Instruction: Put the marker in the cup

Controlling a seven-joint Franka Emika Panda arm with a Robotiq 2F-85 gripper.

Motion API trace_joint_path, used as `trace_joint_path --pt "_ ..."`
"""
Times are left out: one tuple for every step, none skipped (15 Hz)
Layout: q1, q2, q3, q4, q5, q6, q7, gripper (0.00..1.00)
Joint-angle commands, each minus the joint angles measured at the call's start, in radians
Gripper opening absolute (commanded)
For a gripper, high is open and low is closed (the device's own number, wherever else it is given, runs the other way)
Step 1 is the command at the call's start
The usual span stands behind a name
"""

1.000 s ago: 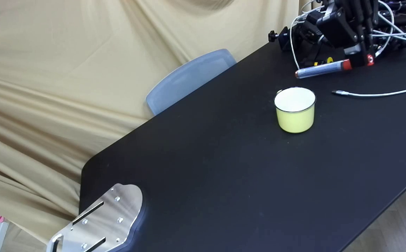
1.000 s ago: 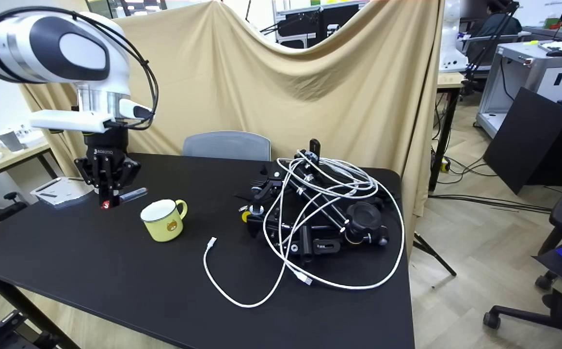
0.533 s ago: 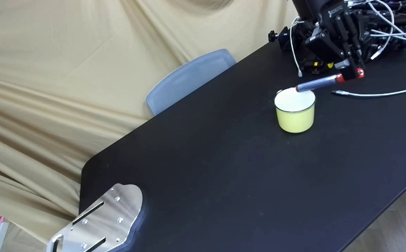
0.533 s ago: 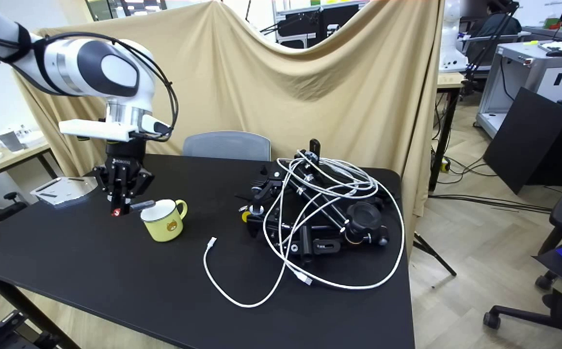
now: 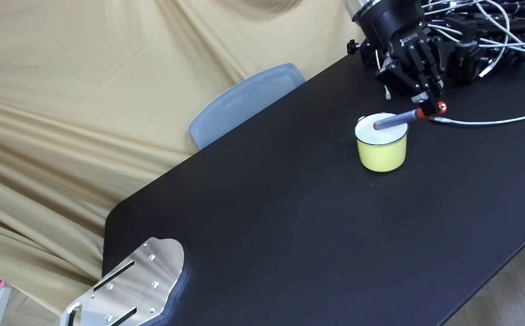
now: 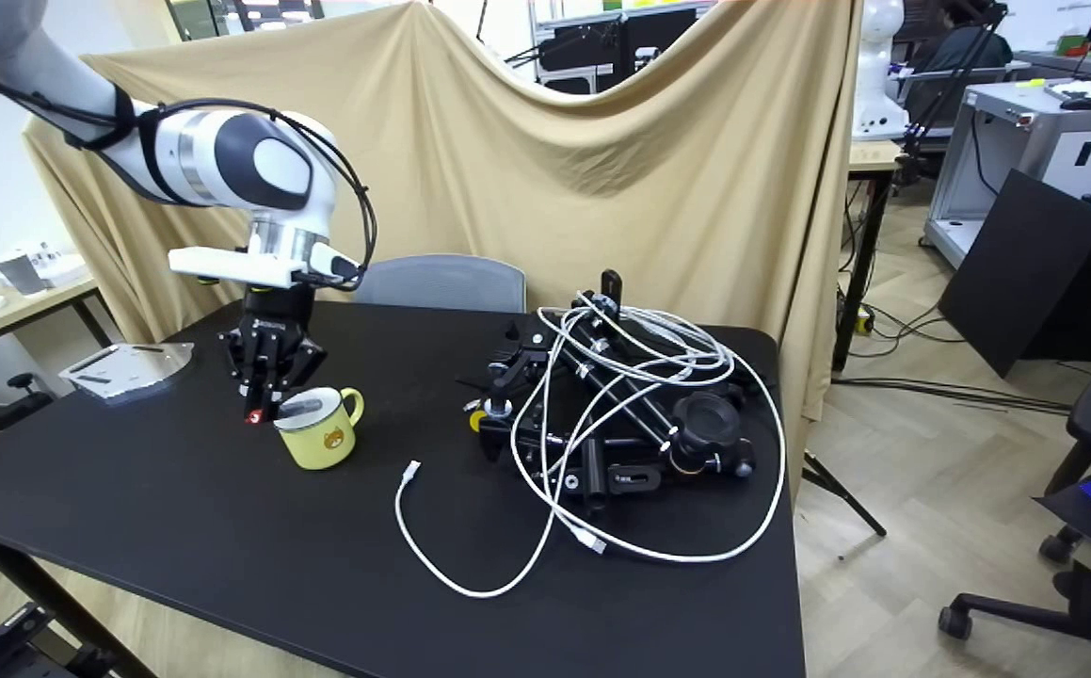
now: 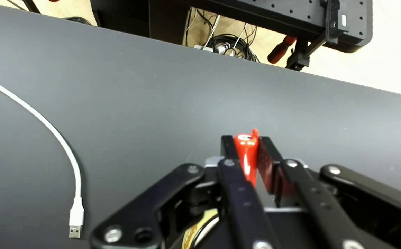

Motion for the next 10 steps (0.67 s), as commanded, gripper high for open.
trace_joint_path --pt "-0.009 0.074 0.004 0.100 0.009 -0.074 0.051 0.05" --pt "-0.010 0.087 0.004 0.115 0.010 -0.084 0.055 0.05" --pt "-0.010 0.100 0.005 0.130 0.010 -0.097 0.057 0.05" --pt "-0.009 0.112 0.005 0.144 0.009 -0.105 0.058 0.05" --pt "-0.009 0.123 0.005 0.158 0.008 -0.112 0.059 0.05" --pt "-0.008 0.134 0.006 0.170 0.008 -0.116 0.058 0.05" --pt "-0.008 0.144 0.006 0.183 0.008 -0.121 0.059 0.05" --pt "-0.008 0.152 0.007 0.193 0.008 -0.124 0.059 0.05" --pt "-0.006 0.155 0.008 0.199 0.009 -0.125 0.063 0.05" --pt "-0.006 0.163 0.008 0.209 0.010 -0.129 0.064 0.05"
